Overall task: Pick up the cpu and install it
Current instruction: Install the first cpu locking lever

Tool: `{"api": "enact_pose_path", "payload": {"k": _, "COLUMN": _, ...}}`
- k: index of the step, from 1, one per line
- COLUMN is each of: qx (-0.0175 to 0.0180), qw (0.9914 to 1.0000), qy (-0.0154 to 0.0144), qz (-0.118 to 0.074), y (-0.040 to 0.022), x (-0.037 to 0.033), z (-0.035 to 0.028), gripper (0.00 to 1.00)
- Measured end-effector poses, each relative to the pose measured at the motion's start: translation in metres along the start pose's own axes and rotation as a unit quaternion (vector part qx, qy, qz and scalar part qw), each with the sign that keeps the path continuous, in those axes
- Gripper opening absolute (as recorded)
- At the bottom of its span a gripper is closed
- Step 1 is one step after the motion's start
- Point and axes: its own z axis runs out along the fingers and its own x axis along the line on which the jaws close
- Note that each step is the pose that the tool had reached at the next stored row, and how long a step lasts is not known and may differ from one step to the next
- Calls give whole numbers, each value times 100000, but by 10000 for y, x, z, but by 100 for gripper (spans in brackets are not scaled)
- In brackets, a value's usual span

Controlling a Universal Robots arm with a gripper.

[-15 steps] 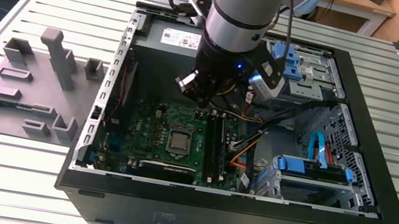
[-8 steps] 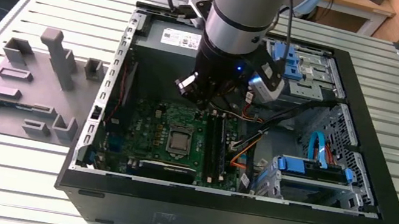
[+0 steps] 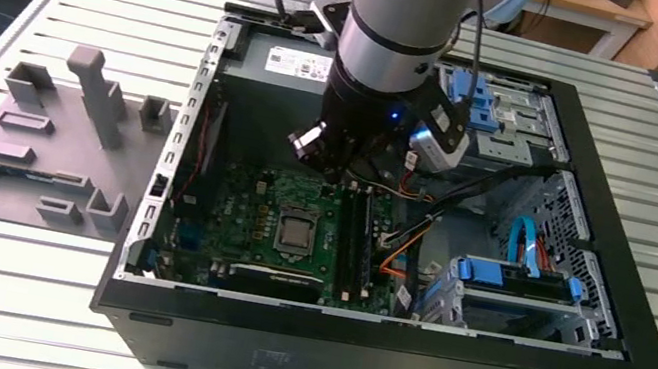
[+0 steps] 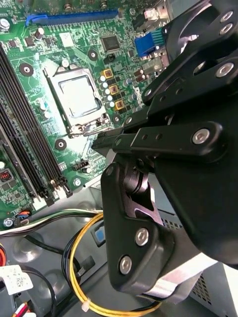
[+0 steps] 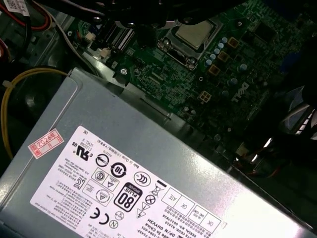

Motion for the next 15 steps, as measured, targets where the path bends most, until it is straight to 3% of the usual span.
{"api": "enact_pose_path", "payload": {"k": 15, "qx": 39, "qw": 100000, "qy": 25, "qz": 0, "y": -170, "x": 112, "z": 30, "gripper": 11}}
